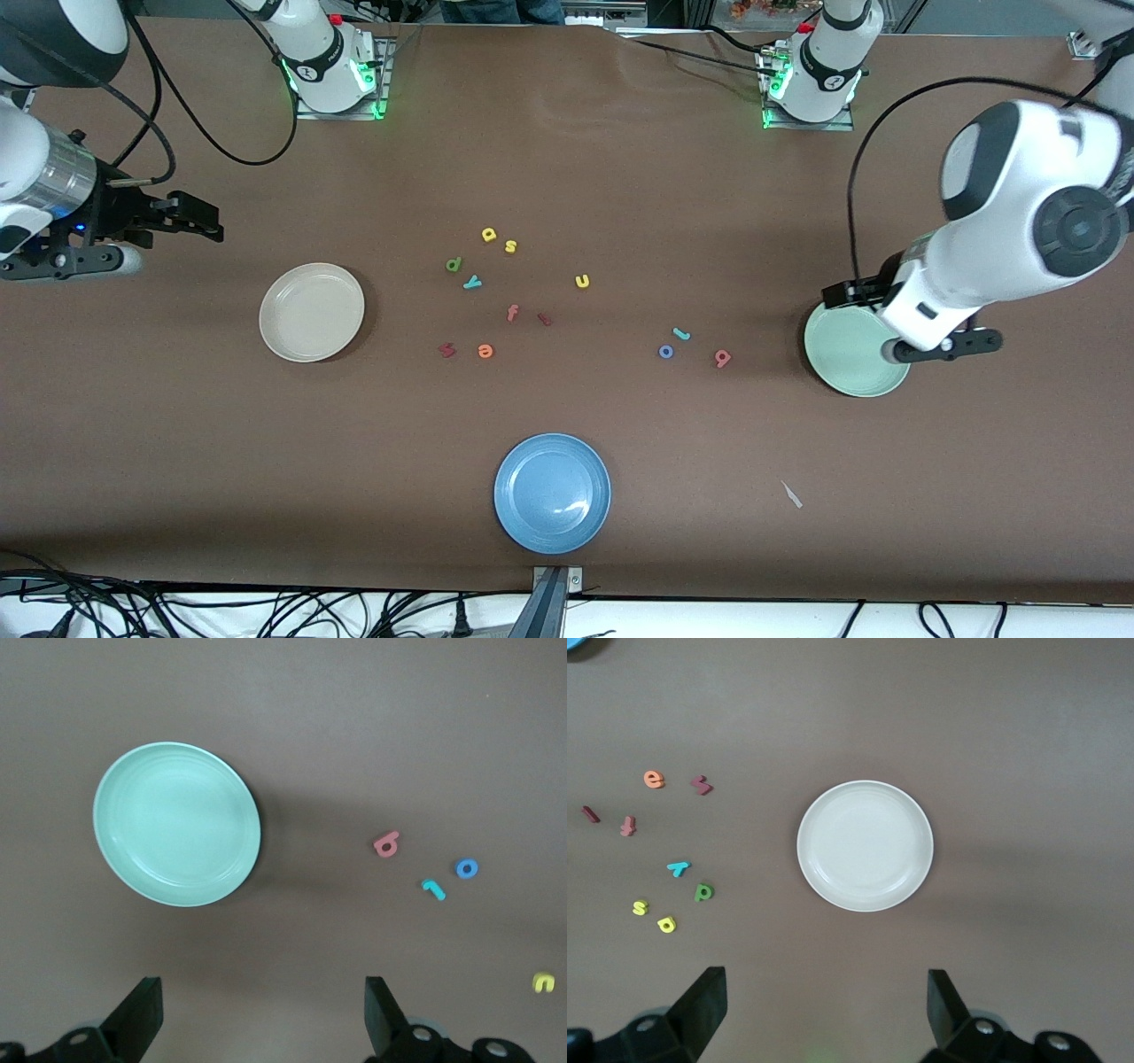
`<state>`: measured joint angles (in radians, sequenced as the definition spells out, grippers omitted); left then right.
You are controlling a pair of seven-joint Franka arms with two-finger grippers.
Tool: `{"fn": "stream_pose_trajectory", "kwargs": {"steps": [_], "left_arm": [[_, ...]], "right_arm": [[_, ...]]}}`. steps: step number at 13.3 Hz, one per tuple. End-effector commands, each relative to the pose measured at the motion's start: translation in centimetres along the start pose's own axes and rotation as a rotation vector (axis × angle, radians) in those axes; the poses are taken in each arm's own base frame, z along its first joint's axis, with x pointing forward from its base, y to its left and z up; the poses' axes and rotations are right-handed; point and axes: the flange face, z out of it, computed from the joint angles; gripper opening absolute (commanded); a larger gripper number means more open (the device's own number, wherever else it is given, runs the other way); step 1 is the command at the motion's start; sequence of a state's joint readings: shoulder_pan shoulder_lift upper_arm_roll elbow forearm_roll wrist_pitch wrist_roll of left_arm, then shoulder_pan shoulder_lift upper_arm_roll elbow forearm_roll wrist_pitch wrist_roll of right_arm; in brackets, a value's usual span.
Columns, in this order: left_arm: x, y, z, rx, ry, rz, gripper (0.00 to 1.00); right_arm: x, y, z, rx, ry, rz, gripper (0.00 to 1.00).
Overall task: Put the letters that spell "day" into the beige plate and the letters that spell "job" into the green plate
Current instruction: 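Grasp the pink letter with the left gripper while the right gripper reaches letters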
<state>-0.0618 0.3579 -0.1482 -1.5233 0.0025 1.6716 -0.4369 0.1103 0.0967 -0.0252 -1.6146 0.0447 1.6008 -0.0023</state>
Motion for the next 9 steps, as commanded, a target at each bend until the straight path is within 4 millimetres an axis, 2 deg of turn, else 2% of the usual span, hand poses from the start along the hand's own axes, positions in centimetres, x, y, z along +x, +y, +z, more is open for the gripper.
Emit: {"fn": "stream_pose_trajectory", "kwargs": {"steps": [1,3,5,7,9], "left_arm": [[1.6,2.9,3.0,-0.097,-0.015,-0.159,1.0],[1.9,5.5,6.0,-0.104,-0.035,-0.194,0.99],[2.9,6.9,9.2,-0.111,-0.036,-0.266,0.99],[4.2,8.2,12.8,-0.125,-0.027,-0.358,0.98],[4.4,10.0,15.7,-0.125,-0.023,-0.399,0.96]], "right_arm": [[0.2,-2.9,0.6,0.011,0.023,0.026,1.0],[0.8,-4.4,1.6,0.009,0.024,0.023,1.0],[1.5,-5.5,2.6,0.01,0.029,0.028,1.0],[1.8,-7.8,3.4,0.008,0.031,0.066,1.0],[2.2,-9.4,4.5,0.004,0.026,0.061,1.0]]}}
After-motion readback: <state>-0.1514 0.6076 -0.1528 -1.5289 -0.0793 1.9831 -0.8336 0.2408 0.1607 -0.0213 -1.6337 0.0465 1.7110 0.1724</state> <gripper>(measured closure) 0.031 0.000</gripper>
